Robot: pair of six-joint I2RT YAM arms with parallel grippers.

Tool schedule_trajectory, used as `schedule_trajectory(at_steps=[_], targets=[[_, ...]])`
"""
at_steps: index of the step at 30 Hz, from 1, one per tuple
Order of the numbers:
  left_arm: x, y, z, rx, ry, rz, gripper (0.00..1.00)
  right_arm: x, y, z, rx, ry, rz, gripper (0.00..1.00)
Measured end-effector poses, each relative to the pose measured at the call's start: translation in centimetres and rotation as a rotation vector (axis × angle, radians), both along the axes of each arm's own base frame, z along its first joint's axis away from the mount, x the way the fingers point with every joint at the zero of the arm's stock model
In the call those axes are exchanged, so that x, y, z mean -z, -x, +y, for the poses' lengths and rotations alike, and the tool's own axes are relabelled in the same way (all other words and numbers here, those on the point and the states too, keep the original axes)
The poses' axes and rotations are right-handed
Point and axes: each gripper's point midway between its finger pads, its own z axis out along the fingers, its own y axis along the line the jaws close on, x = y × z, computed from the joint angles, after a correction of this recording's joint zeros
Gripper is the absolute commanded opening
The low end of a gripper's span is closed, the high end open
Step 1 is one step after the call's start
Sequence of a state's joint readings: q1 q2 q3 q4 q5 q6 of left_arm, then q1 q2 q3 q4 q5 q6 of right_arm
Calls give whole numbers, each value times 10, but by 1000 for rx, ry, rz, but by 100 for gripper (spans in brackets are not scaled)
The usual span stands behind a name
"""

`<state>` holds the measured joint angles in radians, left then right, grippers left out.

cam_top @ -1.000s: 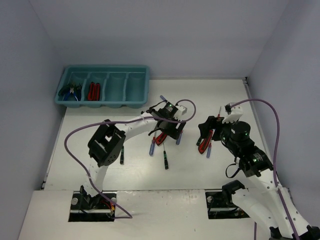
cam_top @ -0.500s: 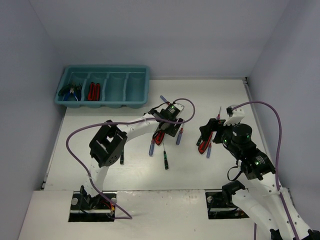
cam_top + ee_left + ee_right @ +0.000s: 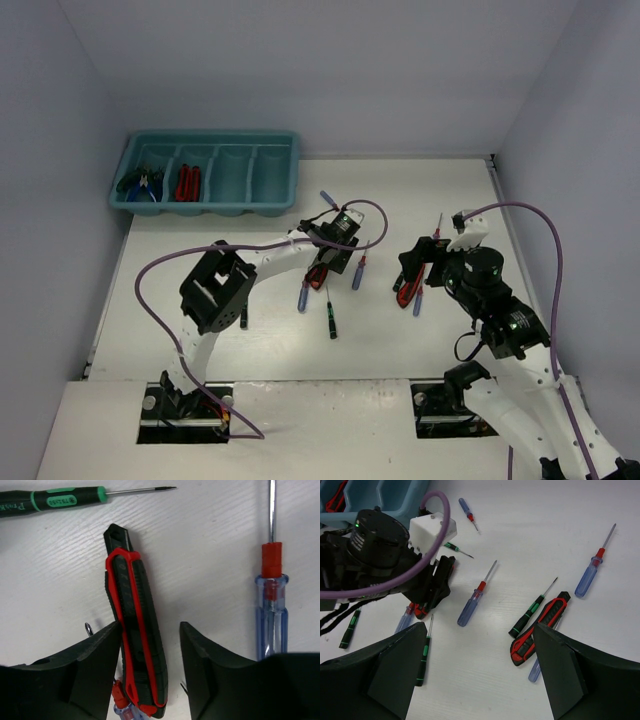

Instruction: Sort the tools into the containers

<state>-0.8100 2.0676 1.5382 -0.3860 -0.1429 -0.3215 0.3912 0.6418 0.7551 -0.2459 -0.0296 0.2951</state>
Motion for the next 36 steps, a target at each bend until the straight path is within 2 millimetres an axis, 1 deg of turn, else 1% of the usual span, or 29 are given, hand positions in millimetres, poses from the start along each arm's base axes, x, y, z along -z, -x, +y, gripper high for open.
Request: schedule_trajectory(at_steps=[6,15,25,27,28,30,32,34,36], targets=[[0,-8,-2,-33,3,-10,45,-1,1,0,0,-2,-4,85],[0,-11,0,-67,18,-6,45,-1,1,0,0,-2,-5,85],[2,-17,8,-104,31,7,43,0,1,0,0,-2,-3,85],[4,-20,13,-115,26,10,39,0,1,0,0,-2,-3,86],[5,-22,15,-122,22,12,39,0,1,0,0,-2,-3,86],[10,-25,20,-132,21,18,27,0,1,0,0,-2,-3,85],[12,-28,21,-140,32,20,19,0,1,0,0,-1,-2,86],[12,-29,20,-138,40,21,12,0,1,0,0,0,0,86],[12,-29,19,-133,45,22,9,1,0,0,0,1,3,86]])
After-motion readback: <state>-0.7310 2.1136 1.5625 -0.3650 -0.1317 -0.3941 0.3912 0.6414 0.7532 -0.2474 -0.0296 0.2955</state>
